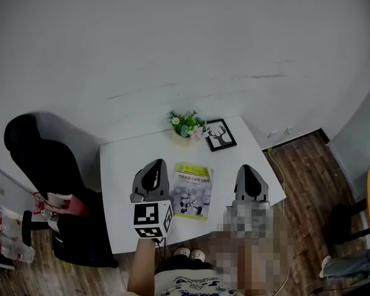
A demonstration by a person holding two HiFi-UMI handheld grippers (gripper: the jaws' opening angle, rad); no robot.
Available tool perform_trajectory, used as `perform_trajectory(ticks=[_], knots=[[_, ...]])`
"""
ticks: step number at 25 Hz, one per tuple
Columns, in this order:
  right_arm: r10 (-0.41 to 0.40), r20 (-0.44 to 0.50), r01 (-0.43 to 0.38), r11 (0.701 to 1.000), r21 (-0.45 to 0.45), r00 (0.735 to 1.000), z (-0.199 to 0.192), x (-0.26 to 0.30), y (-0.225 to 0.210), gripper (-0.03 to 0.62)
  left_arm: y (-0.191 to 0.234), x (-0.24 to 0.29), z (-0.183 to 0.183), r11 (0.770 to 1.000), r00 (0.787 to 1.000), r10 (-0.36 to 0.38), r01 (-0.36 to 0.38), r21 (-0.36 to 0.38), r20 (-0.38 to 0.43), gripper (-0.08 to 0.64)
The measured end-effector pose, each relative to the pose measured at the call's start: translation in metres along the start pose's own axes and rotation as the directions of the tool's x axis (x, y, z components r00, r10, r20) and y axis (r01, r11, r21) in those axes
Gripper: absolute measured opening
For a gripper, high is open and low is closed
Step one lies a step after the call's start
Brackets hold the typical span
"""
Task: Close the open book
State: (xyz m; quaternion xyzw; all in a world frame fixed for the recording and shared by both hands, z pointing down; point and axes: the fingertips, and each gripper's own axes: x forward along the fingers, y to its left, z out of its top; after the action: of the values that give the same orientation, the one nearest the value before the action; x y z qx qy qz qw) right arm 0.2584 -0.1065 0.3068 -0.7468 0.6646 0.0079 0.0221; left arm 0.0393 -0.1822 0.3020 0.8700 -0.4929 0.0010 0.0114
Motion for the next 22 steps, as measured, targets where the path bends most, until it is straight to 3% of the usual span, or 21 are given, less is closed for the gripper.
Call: perform_trajectory(ticks=[22], knots=[[0.006,-0.009,-0.006,1.0,0.002,1.0,-0.0024,-0.0001,-0.0016,0.029,-0.0002,-0.0019,-0.0013,1.0,1.0,0.011,-0.011,0.014,-0.005,0.021]])
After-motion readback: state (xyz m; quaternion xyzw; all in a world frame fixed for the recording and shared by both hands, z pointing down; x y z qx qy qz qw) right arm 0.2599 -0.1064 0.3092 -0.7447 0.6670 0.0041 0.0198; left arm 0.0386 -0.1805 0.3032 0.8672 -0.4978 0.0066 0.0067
